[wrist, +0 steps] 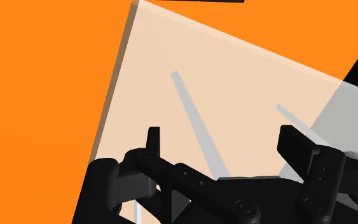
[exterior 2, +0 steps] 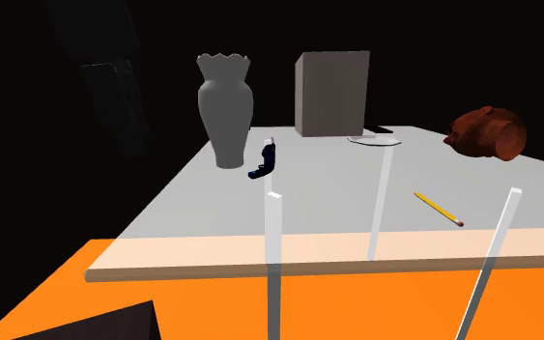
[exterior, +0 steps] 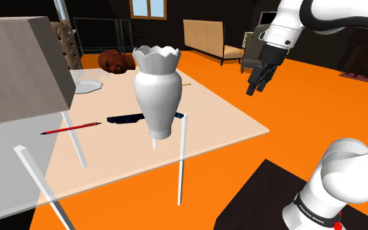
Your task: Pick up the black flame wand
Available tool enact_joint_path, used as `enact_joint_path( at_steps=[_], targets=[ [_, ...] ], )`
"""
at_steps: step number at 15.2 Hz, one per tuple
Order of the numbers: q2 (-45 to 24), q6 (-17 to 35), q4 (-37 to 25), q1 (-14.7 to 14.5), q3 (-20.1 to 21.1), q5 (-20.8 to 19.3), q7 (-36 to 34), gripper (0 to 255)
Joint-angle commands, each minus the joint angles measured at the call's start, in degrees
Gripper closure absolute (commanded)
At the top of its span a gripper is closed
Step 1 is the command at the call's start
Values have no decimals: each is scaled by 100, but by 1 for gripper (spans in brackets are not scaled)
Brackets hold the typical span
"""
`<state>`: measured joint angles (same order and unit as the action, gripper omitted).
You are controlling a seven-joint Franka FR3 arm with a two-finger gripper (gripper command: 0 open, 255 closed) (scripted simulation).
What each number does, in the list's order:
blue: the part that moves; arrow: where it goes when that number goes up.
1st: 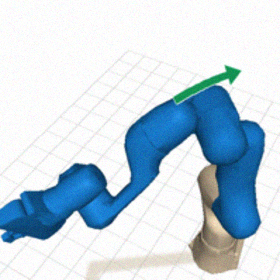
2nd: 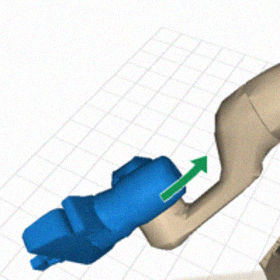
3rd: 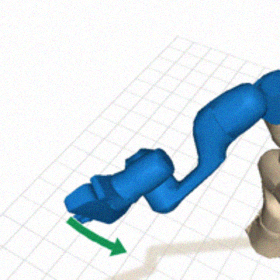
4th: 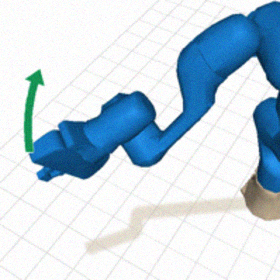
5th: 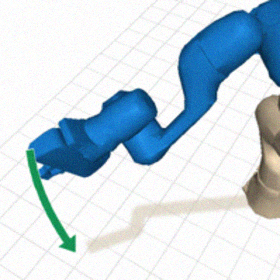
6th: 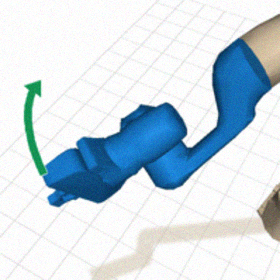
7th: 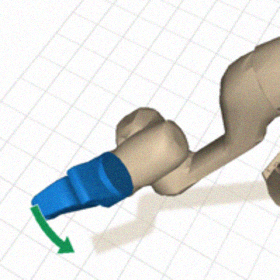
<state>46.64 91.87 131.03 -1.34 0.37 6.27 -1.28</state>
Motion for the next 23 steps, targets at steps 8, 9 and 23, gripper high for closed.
enact_joint_path(
  at_steps=[8,9,23],
  targets=[
    [-1585,669,-796,-474,-136,-19,1188,0],
    [-1809,733,-938,-537,-144,-13,1352,0],
    [-4802,929,-3493,-1227,127,48,3378,0]
  ],
)
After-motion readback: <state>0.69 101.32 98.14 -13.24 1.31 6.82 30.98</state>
